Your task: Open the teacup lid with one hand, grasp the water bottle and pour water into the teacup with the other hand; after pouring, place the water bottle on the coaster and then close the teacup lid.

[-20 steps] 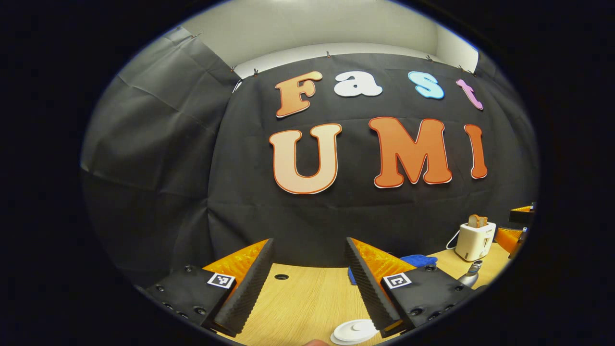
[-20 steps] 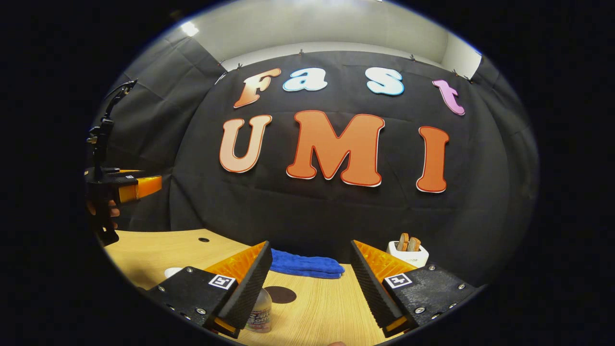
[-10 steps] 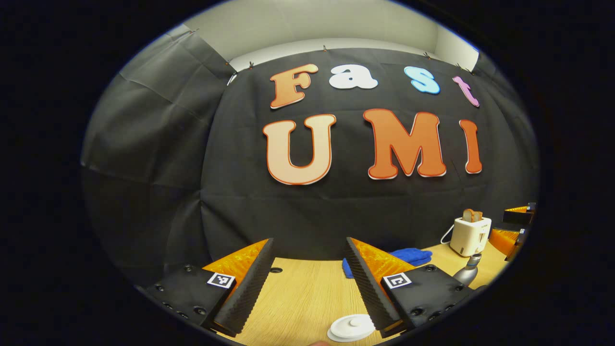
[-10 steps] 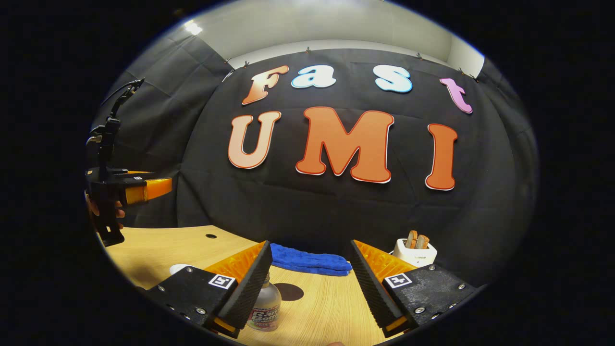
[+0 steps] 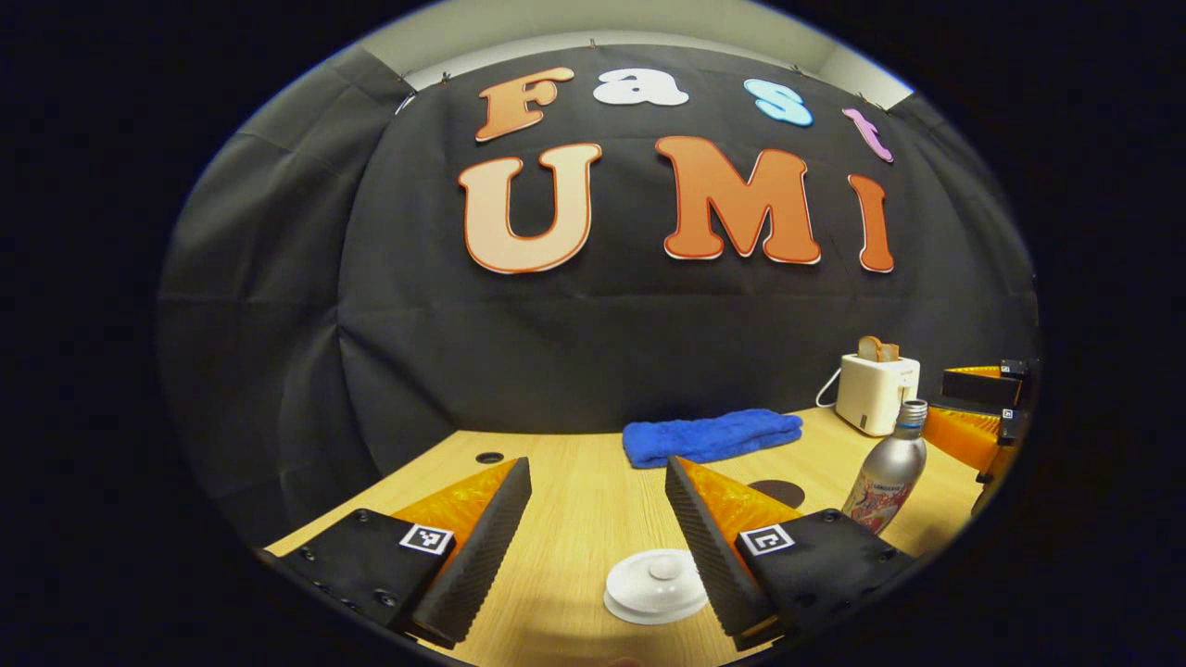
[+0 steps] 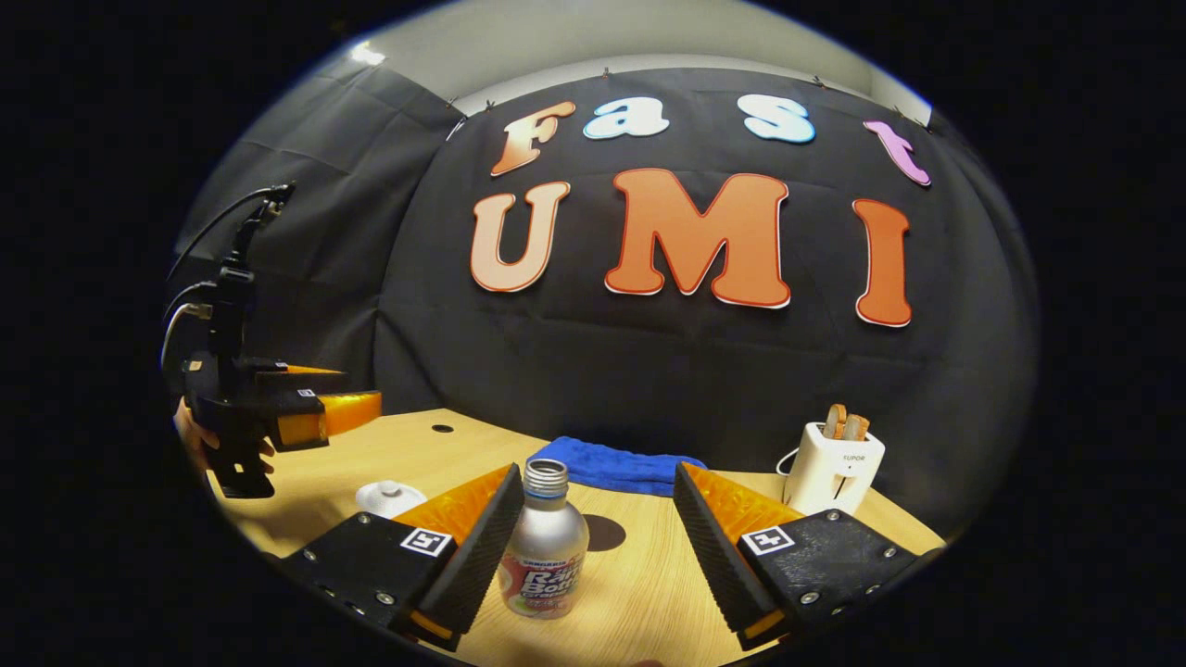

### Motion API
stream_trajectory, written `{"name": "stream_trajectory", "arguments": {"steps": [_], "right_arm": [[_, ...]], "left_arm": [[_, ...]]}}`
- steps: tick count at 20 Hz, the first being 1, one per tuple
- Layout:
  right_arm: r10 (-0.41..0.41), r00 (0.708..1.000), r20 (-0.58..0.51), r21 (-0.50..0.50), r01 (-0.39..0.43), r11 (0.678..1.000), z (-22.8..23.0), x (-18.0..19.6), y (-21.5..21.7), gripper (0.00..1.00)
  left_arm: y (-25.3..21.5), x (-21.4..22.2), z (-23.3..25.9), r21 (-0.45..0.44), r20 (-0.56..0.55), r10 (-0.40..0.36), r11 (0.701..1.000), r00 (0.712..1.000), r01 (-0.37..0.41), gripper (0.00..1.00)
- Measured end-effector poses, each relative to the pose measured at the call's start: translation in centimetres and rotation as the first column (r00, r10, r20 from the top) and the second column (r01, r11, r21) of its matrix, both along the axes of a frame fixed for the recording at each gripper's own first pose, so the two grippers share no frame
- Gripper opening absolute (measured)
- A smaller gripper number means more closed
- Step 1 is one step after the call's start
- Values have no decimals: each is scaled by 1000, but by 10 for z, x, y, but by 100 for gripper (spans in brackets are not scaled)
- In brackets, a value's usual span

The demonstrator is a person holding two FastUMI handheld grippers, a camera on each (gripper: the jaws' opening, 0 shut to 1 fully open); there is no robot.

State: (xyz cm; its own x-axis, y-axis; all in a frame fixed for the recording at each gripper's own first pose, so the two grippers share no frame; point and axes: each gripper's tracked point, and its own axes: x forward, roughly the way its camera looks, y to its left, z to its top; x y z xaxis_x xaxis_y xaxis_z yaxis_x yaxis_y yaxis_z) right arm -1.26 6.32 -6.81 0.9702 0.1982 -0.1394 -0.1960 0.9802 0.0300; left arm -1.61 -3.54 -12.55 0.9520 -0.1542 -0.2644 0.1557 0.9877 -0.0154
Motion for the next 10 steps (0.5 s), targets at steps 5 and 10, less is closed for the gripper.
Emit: {"name": "stream_trajectory", "arguments": {"steps": [5,10], "right_arm": [[57,998,-28,-6,-57,998,-14,-3,17,98],[85,992,-89,-16,-86,996,-37,-1,26,98]], "left_arm": [[-23,-11,-36,18,-85,-56,998,995,58,97],[-42,-16,-64,83,-143,-104,990,984,117,94]]}}
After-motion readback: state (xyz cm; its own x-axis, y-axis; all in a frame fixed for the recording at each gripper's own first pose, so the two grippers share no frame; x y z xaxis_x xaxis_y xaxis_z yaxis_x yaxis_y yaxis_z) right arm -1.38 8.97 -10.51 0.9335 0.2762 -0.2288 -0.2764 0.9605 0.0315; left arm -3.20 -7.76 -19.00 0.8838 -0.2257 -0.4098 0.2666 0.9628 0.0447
